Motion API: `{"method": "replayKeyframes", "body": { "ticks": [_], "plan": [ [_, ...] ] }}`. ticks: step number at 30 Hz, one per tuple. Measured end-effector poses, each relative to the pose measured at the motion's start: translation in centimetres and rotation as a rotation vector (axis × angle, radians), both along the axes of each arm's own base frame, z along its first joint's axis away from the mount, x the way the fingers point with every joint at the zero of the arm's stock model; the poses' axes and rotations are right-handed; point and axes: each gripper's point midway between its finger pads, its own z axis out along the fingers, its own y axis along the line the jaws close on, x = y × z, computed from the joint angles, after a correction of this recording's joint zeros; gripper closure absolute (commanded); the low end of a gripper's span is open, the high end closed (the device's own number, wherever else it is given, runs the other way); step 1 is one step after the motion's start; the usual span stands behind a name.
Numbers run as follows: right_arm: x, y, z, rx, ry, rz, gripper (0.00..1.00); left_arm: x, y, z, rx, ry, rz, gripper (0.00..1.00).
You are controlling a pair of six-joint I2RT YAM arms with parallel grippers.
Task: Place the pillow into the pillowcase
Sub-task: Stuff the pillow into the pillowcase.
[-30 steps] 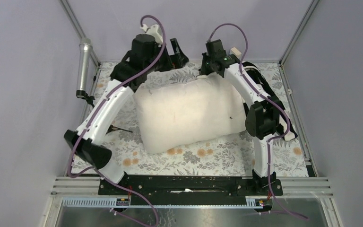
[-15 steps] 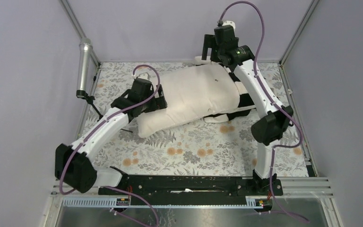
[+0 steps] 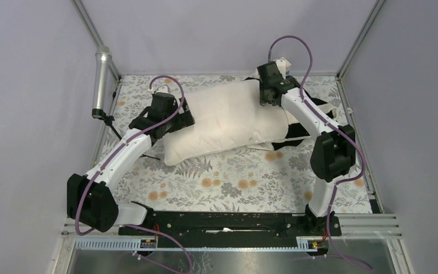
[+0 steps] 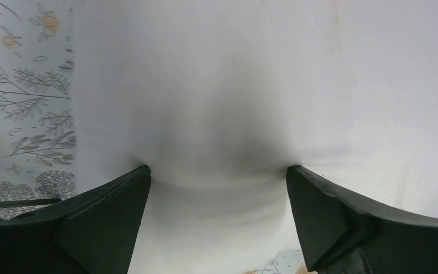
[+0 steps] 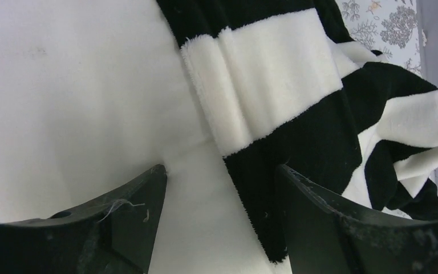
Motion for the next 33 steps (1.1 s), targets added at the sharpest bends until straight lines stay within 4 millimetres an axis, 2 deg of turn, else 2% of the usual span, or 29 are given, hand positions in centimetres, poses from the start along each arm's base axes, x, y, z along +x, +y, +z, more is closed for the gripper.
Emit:
{"method": "replayKeyframes", "body": {
  "ticks": [2, 4, 5, 8, 9, 11, 13, 15, 19, 22, 24, 26, 27, 29, 31, 33],
  "plan": [
    [-0.1, -0.2, -0.2, -0.006, -0.001, -0.011, 0.39, 0.3, 0.9, 0.1, 0.005, -0.004, 0.023, 0.01],
    [-0.3, -0.8, 0.0, -0.014, -0.017, -0.039, 0.41, 0.6, 1.7, 0.1, 0.01, -0.007, 0.045, 0.01],
    [-0.3, -1.2, 0.1, -0.018, -0.023, -0.051, 0.41, 0.7, 2.0, 0.1, 0.013, -0.007, 0.056, 0.01],
    [-0.7, -2.5, 0.6, -0.033, -0.041, -0.098, 0.27, 1.0, 2.7, 0.2, 0.018, -0.013, 0.072, 0.01],
    [-0.8, -3.0, 0.7, -0.039, -0.045, -0.112, 0.26, 1.2, 2.7, 0.3, 0.019, -0.02, 0.072, 0.01],
    [-1.1, -3.5, 0.6, -0.044, -0.046, -0.126, 0.29, 1.5, 2.7, 0.1, 0.019, -0.023, 0.072, 0.03],
    [-1.4, -3.7, 0.7, -0.043, -0.047, -0.129, 0.36, 2.0, 2.5, -0.5, 0.014, -0.017, 0.07, 0.1],
    [-1.5, -3.8, 0.7, -0.04, -0.048, -0.132, 0.46, 2.2, 2.4, -1.7, 0.003, 0.003, 0.073, 0.22],
    [-2.4, -4.1, -0.2, -0.04, -0.031, -0.14, 0.68, 2.5, 1.8, -2.6, -0.033, 0.025, 0.07, 0.57],
    [-2.7, -4.3, -0.4, -0.049, -0.02, -0.154, 0.97, 2.7, 1.3, -2.4, -0.056, 0.015, 0.058, 0.84],
    [-3.1, -4.5, -0.2, -0.053, -0.011, -0.16, 1.0, 2.8, 1.1, -2.3, -0.065, 0.01, 0.057, 1.0],
    [-3.4, -4.0, 0.3, -0.049, -0.003, -0.153, 1.0, 2.9, 0.9, -2.3, -0.077, 0.007, 0.052, 1.0],
    [-3.5, -3.4, 1.0, -0.049, -0.003, -0.14, 1.0, 2.9, 0.8, -2.4, -0.082, 0.007, 0.052, 1.0],
    [-3.9, -0.6, 2.9, -0.033, -0.022, -0.081, 1.0, 2.7, 0.4, -2.4, -0.086, 0.01, 0.047, 1.0],
    [-4.8, 4.3, 5.8, 0.009, -0.062, 0.022, 1.0, 2.3, -0.3, -2.1, -0.079, 0.006, 0.042, 1.0],
    [-6.4, 10.2, 9.2, 0.065, -0.114, 0.152, 1.0, 1.5, -1.7, -1.1, -0.055, 0.004, 0.022, 1.0]
  ]
}}
